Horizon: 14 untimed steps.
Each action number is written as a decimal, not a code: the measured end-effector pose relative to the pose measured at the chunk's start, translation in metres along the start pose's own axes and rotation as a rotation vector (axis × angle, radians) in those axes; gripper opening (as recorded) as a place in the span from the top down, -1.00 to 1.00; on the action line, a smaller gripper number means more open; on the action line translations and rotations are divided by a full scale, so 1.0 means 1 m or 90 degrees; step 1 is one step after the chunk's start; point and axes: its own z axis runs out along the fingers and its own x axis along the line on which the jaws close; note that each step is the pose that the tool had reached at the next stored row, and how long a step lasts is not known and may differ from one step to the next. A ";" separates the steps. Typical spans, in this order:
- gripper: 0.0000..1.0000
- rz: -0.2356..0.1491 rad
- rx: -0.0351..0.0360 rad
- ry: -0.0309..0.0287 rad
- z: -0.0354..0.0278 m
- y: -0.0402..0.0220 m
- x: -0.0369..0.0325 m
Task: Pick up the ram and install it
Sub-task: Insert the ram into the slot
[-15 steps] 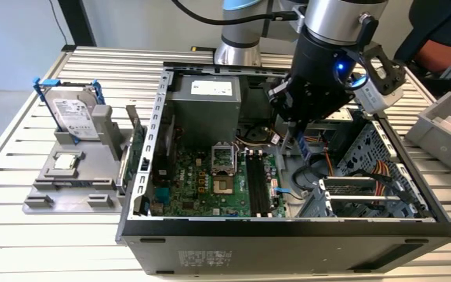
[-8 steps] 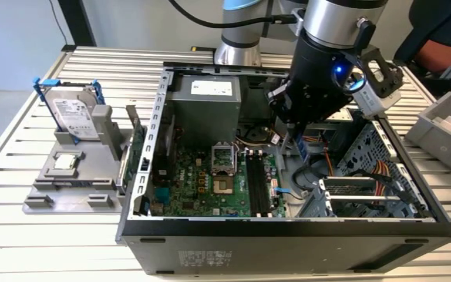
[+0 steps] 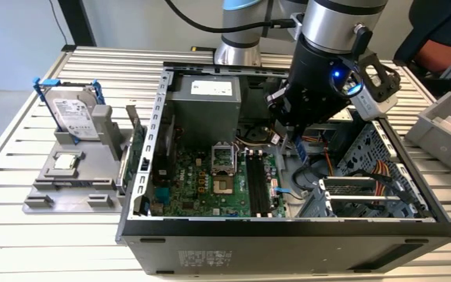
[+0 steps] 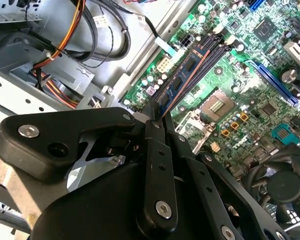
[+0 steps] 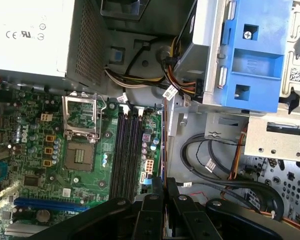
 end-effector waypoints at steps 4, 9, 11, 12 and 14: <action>1.00 0.000 -0.0001 0.0000 0.0003 0.0000 0.0000; 1.00 0.000 -0.0001 0.0000 0.0005 0.0000 0.0000; 1.00 0.000 -0.0004 -0.0001 0.0011 0.0001 0.0000; 1.00 0.000 -0.0005 -0.0002 0.0021 0.0000 0.0001; 1.00 0.000 -0.0002 -0.0001 0.0046 0.0000 0.0001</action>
